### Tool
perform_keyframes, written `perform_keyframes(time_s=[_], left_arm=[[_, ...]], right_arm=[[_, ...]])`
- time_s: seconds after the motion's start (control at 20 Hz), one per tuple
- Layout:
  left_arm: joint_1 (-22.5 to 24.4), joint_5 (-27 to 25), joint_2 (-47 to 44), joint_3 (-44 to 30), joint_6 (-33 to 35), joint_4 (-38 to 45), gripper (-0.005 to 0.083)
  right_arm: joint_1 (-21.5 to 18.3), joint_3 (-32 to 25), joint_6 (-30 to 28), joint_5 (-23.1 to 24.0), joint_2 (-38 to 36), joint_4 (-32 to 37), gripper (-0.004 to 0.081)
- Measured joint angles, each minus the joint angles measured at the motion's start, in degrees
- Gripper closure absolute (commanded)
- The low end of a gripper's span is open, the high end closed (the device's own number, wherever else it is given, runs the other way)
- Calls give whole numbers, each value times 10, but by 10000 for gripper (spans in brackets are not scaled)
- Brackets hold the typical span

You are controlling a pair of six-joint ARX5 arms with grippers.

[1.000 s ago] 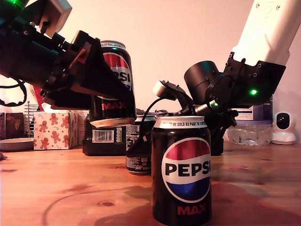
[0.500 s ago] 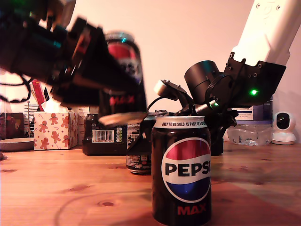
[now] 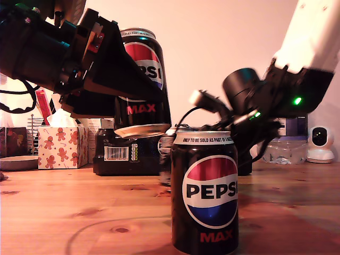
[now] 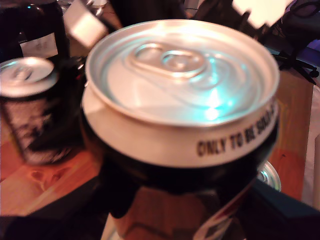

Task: Stack up the Pepsi cans on top of each other

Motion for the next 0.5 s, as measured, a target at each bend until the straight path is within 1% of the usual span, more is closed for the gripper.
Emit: perform_keyframes(time_s=[0.05, 0.1, 0.15, 0.2, 0.35, 0.5], left_arm=[[0, 0, 0, 0, 0, 0, 416], [0, 0, 0, 0, 0, 0, 415], [0, 0, 0, 0, 0, 0, 415], [0, 0, 0, 0, 0, 0, 416], [0, 0, 0, 0, 3, 0, 416], [0, 0, 0, 0, 4, 0, 416]], right_arm=[[-5, 0, 0, 1, -12, -21, 566], [-8, 0, -20, 3, -26, -43, 566], [-10, 0, -20, 7, -40, -59, 565], [-11, 0, -42, 12, -56, -70, 565], [-11, 0, -42, 36, -105, -103, 566], [-20, 0, -42, 54, -145, -156, 570]])
